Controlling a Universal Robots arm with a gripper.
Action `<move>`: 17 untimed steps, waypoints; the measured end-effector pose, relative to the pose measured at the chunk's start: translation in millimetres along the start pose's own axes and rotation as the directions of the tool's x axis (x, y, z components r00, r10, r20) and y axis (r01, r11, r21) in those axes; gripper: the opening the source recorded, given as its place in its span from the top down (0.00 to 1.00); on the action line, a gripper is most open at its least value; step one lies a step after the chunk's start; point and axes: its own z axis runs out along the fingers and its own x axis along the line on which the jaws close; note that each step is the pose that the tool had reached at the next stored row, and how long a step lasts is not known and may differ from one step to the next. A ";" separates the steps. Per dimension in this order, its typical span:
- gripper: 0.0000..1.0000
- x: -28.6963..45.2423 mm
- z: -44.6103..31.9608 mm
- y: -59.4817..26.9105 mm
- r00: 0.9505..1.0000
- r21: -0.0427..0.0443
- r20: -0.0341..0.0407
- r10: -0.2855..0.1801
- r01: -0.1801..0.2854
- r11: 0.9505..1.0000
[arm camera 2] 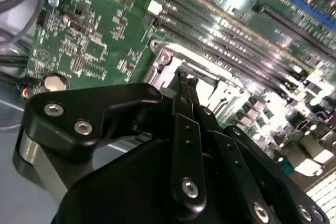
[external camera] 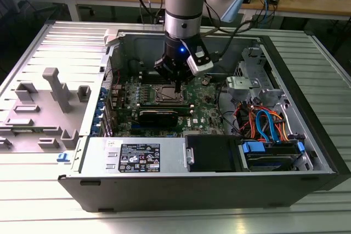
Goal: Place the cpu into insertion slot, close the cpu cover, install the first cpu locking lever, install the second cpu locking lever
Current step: 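Install the second cpu locking lever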
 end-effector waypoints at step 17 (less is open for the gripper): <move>0.89 22.3 1.3 -20.9 1.000 -0.021 -0.002 -0.007 0.007 1.000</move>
